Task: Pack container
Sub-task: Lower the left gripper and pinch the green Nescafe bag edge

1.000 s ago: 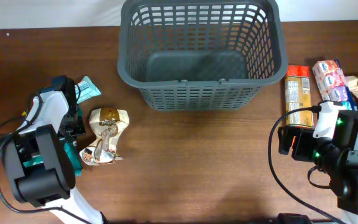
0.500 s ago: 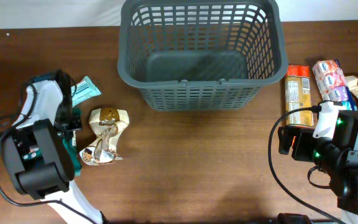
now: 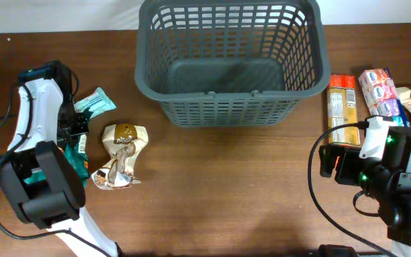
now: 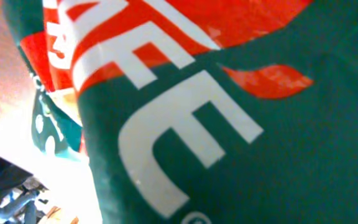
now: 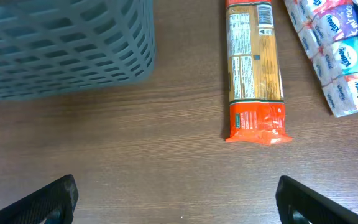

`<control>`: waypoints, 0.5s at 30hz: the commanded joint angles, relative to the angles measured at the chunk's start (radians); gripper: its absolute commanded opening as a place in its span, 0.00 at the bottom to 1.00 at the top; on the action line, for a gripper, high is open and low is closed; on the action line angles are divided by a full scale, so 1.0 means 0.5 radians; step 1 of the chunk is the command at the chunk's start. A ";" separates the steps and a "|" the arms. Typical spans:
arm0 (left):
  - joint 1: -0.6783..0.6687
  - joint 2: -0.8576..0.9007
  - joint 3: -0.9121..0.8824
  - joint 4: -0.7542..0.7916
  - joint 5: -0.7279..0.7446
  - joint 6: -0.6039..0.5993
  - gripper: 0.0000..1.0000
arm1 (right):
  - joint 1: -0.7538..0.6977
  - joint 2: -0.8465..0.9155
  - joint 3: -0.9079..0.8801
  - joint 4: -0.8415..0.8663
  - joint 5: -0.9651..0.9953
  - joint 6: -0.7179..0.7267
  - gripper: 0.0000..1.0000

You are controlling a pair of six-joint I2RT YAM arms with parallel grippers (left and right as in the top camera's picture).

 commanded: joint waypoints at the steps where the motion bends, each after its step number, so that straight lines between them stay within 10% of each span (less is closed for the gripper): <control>1: 0.008 -0.095 0.117 -0.064 -0.195 0.016 0.02 | 0.017 0.002 0.024 0.007 -0.003 0.011 0.99; 15: -0.037 -0.186 0.299 -0.188 -0.410 -0.031 0.02 | 0.017 0.002 0.024 0.005 -0.005 0.011 0.99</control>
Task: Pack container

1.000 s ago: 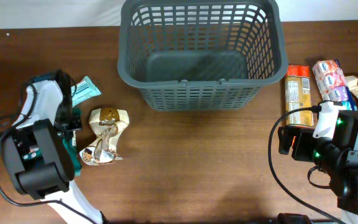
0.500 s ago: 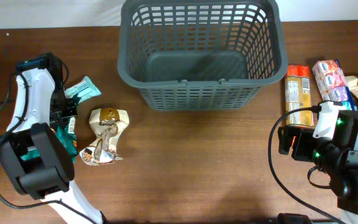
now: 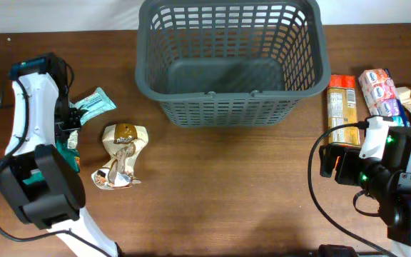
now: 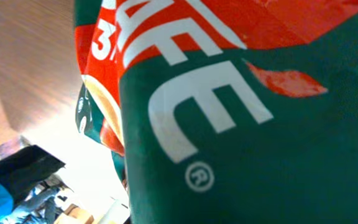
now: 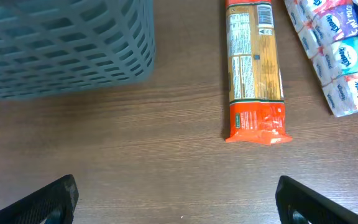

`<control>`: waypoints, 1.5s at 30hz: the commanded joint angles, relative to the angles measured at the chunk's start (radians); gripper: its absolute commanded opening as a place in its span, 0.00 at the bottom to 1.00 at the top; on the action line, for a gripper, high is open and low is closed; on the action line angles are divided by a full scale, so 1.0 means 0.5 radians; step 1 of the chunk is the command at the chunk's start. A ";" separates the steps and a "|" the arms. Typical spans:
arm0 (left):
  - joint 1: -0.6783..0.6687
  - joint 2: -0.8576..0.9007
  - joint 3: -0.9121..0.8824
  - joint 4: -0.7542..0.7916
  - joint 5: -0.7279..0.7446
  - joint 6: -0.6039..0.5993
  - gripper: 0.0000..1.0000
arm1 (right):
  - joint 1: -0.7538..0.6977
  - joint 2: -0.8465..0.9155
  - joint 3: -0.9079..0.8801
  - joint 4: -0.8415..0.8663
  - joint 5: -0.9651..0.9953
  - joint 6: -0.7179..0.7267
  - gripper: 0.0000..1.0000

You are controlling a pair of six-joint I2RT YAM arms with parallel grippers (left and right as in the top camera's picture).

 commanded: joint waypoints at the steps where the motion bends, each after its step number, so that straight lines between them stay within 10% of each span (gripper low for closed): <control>1: -0.038 -0.184 0.120 -0.034 -0.230 -0.036 0.02 | 0.017 0.001 0.024 0.005 -0.004 0.009 0.99; 35: -0.399 -0.266 0.945 -0.297 -0.534 0.054 0.02 | 0.017 0.001 0.024 0.005 -0.004 0.009 0.99; 45: -0.401 -0.263 0.929 -0.230 0.252 -0.384 0.04 | 0.017 0.001 0.024 -0.002 -0.004 0.008 0.99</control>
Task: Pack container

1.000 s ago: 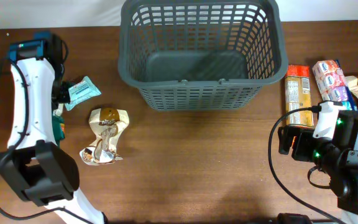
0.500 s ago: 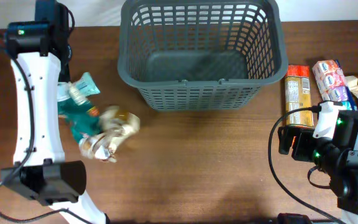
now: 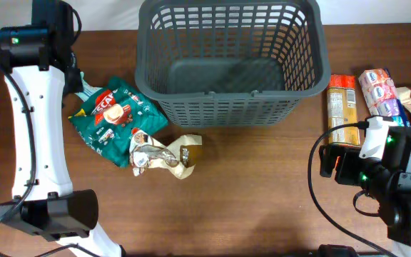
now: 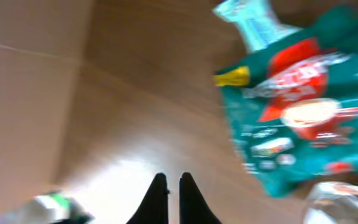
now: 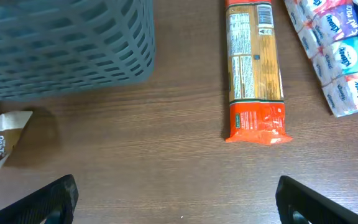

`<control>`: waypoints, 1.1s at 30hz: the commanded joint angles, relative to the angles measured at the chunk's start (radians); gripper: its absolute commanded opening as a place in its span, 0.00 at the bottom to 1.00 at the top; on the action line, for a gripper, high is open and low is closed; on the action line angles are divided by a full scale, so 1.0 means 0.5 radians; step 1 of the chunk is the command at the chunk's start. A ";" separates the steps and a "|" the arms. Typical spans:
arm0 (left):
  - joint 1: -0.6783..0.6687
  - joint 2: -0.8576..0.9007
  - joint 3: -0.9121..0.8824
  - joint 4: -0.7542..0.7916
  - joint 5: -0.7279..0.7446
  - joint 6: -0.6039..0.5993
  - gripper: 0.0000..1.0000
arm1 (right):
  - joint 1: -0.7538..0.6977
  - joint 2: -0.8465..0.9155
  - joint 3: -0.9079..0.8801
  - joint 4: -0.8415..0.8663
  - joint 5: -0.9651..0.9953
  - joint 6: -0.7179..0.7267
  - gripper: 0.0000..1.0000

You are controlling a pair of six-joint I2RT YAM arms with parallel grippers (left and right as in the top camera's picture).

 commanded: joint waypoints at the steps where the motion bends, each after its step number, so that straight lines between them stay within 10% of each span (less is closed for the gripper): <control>1: 0.002 -0.019 0.011 0.060 0.403 -0.305 0.06 | 0.017 0.001 0.024 -0.003 -0.003 0.009 0.99; 12: 0.005 -0.019 -0.328 0.265 0.410 -0.583 0.57 | 0.017 0.002 0.024 -0.044 -0.002 0.009 0.99; 33: 0.225 -0.041 -1.444 1.008 1.073 -0.614 0.85 | 0.017 0.002 0.024 -0.079 0.012 0.008 0.99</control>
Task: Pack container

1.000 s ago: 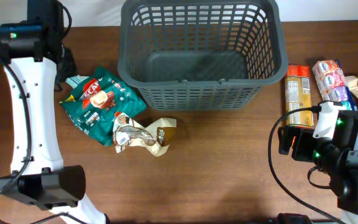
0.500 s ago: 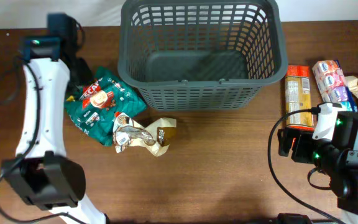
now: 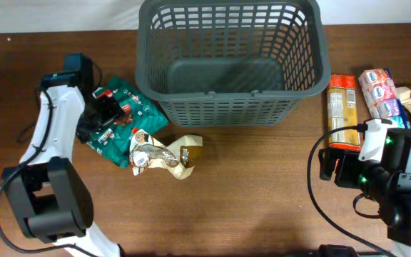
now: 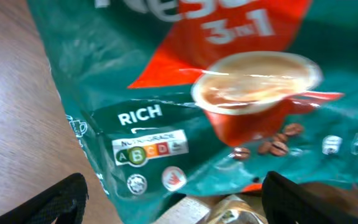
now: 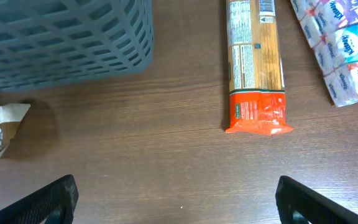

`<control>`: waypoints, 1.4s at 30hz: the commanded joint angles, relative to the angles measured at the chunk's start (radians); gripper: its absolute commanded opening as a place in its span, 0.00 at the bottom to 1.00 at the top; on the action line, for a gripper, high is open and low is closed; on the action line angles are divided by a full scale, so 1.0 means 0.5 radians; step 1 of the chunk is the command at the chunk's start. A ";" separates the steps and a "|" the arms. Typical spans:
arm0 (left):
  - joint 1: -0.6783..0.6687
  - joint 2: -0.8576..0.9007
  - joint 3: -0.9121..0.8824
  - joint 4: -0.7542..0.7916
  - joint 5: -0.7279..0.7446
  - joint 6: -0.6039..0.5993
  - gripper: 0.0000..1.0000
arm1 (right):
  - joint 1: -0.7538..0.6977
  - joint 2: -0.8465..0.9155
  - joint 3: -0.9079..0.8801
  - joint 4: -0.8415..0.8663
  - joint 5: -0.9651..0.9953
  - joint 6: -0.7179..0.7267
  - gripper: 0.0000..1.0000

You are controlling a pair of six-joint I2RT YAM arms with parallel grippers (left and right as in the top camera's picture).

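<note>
The grey basket (image 3: 230, 61) stands at the back centre with nothing in it. A green and red coffee bag (image 3: 130, 111) lies at its left front corner and fills the left wrist view (image 4: 216, 93). My left gripper (image 4: 179, 205) hovers open just over that bag, its fingers on either side. A crumpled beige snack bag (image 3: 168, 153) lies beside the green bag. My right gripper (image 5: 179, 205) is open over bare table, in front of an orange pasta pack (image 5: 255, 68).
Tissue packs (image 3: 377, 91) and another beige bag lie at the far right beyond the pasta pack (image 3: 341, 106). The basket wall (image 5: 61, 43) is to the left of the right gripper. The left arm (image 3: 52, 143) spans the table's left side.
My left gripper was shut and raised near the back left corner; now it is open and low over the green coffee bag. The right wrist view has shifted slightly.
At first the green bag lay under my left arm at the table's left edge, filling the wrist view, with the beige bag beside it. Later both bags lay nearer the basket and the gripper was shut, away from them. Now it is open over the green bag.
</note>
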 commanded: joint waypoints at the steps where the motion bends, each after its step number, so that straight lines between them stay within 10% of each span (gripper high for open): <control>1: 0.081 -0.050 -0.041 0.026 0.117 -0.050 0.85 | 0.017 0.002 0.024 -0.014 0.011 0.008 0.99; 42: 0.337 -0.121 -1.090 1.261 0.529 -0.198 0.94 | 0.017 0.002 0.024 -0.076 0.008 0.011 0.99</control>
